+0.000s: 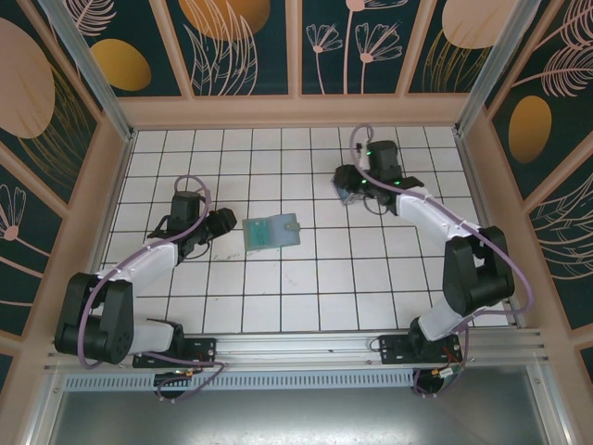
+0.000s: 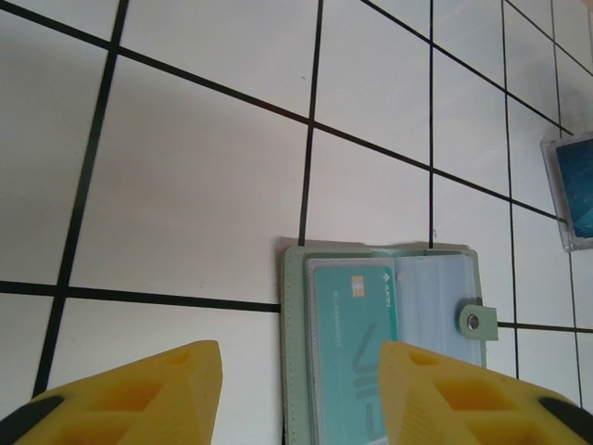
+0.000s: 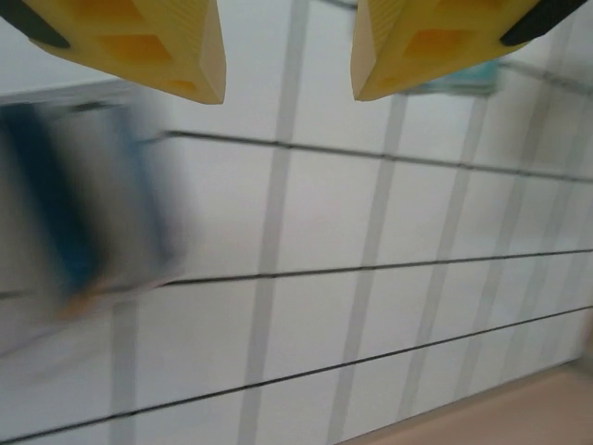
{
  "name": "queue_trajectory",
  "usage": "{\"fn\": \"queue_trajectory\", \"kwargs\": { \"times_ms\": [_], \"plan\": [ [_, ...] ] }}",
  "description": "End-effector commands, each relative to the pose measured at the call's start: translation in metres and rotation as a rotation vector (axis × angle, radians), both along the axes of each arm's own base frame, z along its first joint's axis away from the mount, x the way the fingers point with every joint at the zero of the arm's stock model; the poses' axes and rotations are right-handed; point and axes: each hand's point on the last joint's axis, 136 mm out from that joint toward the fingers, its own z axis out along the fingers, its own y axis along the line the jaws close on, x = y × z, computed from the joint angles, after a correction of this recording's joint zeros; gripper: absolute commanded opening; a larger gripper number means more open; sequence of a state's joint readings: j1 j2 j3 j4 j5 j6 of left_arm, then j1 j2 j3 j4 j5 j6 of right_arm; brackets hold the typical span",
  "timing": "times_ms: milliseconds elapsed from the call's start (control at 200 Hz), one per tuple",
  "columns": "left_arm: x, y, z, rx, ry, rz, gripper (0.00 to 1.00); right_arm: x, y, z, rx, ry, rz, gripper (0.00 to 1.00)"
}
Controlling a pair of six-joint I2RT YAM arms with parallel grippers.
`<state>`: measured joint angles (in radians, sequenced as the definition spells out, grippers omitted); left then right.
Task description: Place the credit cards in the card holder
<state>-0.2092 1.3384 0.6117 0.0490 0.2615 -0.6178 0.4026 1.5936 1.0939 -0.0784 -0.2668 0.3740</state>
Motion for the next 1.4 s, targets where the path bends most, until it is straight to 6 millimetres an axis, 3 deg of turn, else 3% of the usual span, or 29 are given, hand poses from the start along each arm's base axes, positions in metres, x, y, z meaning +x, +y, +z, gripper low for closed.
{"fn": "queue_trajectory", "kwargs": {
  "times_ms": [0,110,365,766,986,1066,1221,1391],
  "plan": [
    [-0.003,-0.013,-0.012,-0.048,0.032,-0.064,0.52,-0.056,0.079,-0.025,0.166,0.148,0.184,0.42],
    [-0.005,-0.017,-0.027,-0.05,0.104,-0.089,0.51,-0.084,0.107,-0.055,0.128,0.195,0.22,0.42],
    [-0.007,-0.017,-0.029,-0.056,0.095,-0.089,0.53,-0.105,0.121,-0.093,0.129,0.277,0.308,0.43],
    [-0.013,-0.026,-0.039,-0.022,0.118,-0.132,0.53,-0.106,0.121,-0.135,0.015,0.326,0.32,0.44],
    [-0.016,-0.026,-0.045,-0.005,0.128,-0.144,0.52,-0.097,0.131,-0.124,-0.001,0.292,0.348,0.43],
    [-0.019,-0.022,-0.058,0.032,0.181,-0.139,0.47,-0.097,0.132,-0.122,-0.017,0.297,0.351,0.43],
    [-0.02,-0.019,-0.061,0.042,0.168,-0.116,0.39,-0.089,0.124,-0.112,-0.104,0.24,0.307,0.42],
    [-0.016,-0.02,-0.063,0.039,0.172,-0.114,0.3,-0.091,0.131,-0.127,-0.131,0.267,0.301,0.43]
  ]
}}
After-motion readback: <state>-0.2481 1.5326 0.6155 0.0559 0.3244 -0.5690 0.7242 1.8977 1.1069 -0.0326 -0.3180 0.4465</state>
